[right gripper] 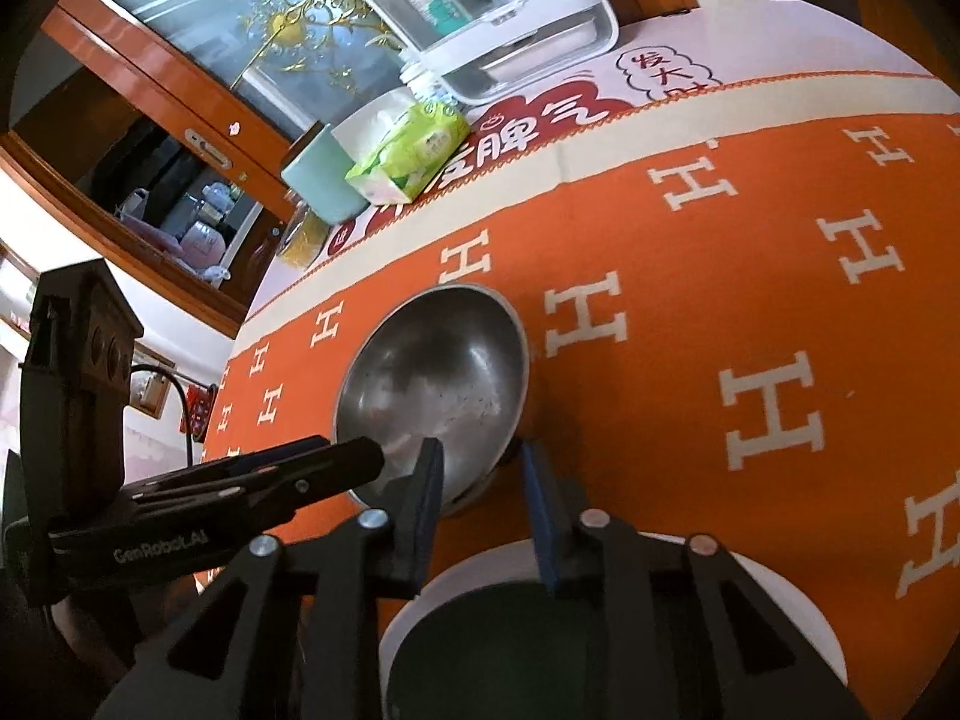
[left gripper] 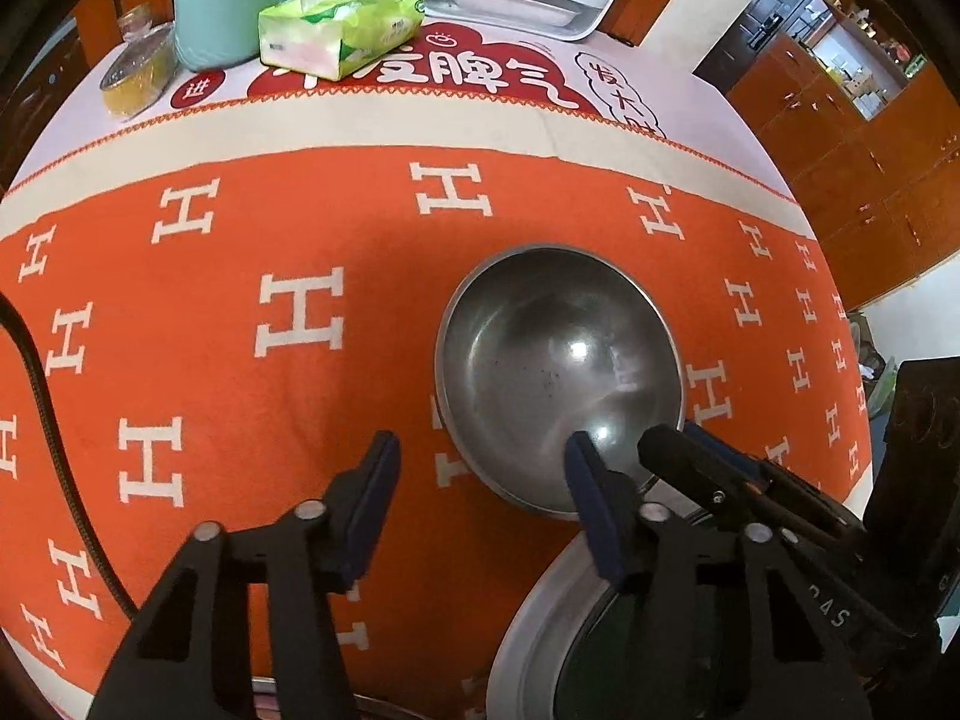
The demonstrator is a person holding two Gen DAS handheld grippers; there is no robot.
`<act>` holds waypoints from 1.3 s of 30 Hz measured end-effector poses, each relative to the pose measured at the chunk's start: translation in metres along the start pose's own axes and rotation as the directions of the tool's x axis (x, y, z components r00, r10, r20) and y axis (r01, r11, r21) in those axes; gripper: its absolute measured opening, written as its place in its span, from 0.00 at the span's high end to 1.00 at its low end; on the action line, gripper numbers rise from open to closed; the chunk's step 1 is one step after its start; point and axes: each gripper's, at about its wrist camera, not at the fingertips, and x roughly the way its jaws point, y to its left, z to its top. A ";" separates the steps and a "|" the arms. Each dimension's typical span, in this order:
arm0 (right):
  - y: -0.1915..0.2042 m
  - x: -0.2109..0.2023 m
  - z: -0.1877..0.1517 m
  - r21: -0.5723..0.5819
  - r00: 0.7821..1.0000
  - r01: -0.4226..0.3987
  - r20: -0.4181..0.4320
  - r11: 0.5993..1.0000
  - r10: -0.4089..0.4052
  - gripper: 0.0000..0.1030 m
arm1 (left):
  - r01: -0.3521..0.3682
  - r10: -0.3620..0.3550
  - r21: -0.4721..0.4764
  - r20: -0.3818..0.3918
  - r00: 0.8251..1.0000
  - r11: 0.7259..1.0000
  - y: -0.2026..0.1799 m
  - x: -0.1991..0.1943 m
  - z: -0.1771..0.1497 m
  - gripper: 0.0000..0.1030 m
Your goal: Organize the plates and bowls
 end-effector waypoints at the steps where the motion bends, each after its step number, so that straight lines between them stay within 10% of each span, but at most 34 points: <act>1: 0.000 0.001 0.000 0.002 1.000 0.002 -0.004 1.000 -0.002 0.77 | 0.003 -0.003 -0.004 -0.003 1.000 1.000 0.001 0.001 0.000 0.58; 9: -0.003 0.001 0.000 0.017 1.000 -0.001 -0.005 1.000 0.001 0.82 | 0.016 -0.017 -0.020 -0.042 0.999 1.000 0.002 0.009 -0.002 0.76; 39: 0.021 -0.050 -0.013 -0.054 0.993 0.027 0.117 0.998 -0.020 0.89 | 0.045 -0.046 0.016 0.050 0.998 0.999 -0.013 -0.050 -0.034 0.81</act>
